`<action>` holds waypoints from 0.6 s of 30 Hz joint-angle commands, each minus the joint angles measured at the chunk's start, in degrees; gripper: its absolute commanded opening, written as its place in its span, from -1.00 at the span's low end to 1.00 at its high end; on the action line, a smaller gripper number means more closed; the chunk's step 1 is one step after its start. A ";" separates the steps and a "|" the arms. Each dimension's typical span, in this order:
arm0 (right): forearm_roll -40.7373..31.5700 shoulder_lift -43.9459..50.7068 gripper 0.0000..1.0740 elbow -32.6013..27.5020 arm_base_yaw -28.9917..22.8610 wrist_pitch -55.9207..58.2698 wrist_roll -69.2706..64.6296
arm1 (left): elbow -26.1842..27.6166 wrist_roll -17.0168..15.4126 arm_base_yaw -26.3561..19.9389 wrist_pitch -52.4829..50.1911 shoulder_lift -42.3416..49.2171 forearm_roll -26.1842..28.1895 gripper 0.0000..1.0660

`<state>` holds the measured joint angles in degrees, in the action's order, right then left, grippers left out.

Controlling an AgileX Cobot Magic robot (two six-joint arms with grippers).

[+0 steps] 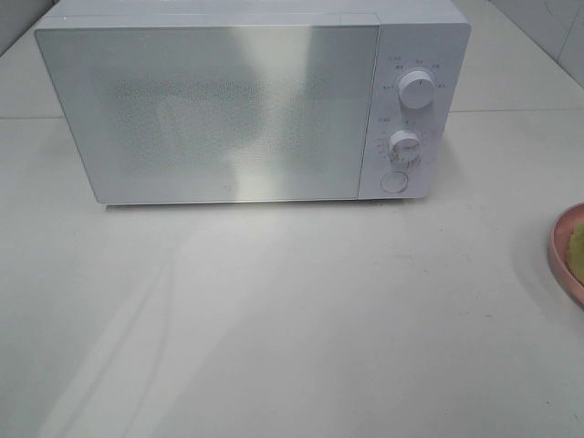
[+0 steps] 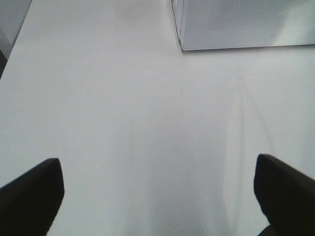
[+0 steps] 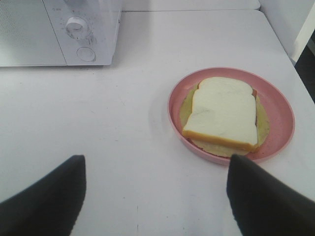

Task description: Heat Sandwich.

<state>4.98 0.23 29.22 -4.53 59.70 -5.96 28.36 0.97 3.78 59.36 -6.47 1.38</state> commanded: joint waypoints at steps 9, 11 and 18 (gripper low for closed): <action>0.06 1.49 0.42 -0.17 0.52 -0.17 0.46 | -0.11 0.06 -3.27 -0.40 8.59 -0.06 0.94; 0.06 1.49 0.42 -0.17 0.52 -0.17 0.46 | -0.11 0.06 -3.44 -0.29 8.37 -0.23 0.94; 0.06 1.49 0.42 -0.17 0.52 -0.17 0.46 | -0.11 0.06 -3.61 -0.46 8.31 -0.29 0.94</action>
<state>4.98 0.23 29.22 -4.53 59.70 -5.96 28.36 1.15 0.46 59.36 0.17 1.32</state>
